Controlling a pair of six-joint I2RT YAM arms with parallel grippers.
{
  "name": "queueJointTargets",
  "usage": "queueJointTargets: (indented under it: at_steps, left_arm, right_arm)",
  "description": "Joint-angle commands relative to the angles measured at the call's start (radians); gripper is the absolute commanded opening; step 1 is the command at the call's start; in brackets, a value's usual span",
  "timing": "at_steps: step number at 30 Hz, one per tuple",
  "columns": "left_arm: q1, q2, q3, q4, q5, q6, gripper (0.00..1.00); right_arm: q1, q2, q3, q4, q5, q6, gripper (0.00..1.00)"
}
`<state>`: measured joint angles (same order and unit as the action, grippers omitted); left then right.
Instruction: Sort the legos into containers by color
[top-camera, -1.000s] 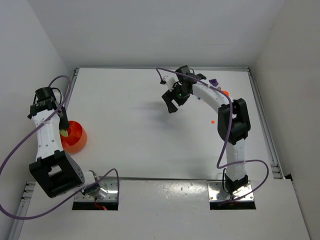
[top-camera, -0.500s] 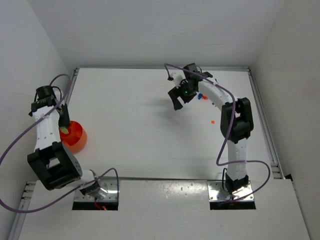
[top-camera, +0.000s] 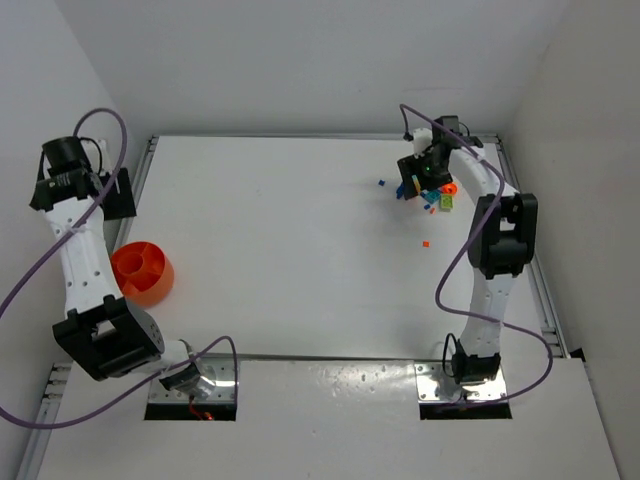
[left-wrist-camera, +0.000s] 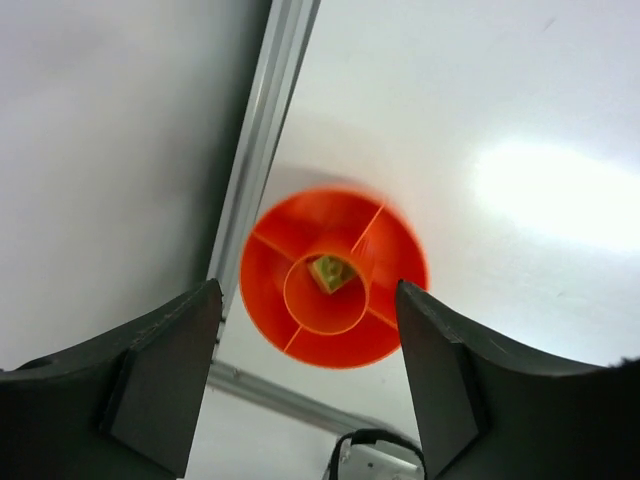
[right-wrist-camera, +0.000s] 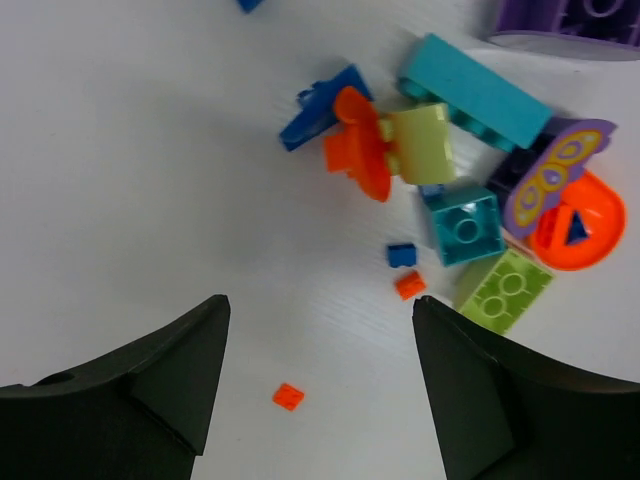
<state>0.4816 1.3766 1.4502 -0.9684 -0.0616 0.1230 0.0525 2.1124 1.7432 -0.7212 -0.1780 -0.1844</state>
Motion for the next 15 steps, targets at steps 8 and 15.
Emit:
queueJointTargets:
  at_steps: [8,15]
  left_arm:
    - [-0.103,0.061,0.274,-0.115,0.154,-0.049,0.79]
    - [-0.133,0.081,0.283,-0.115,0.125,-0.06,0.79]
  right_arm:
    - [-0.042,0.277,0.366,0.043,0.173,-0.013,0.74]
    - [-0.042,0.331,0.414,0.055,0.163,-0.013,0.62]
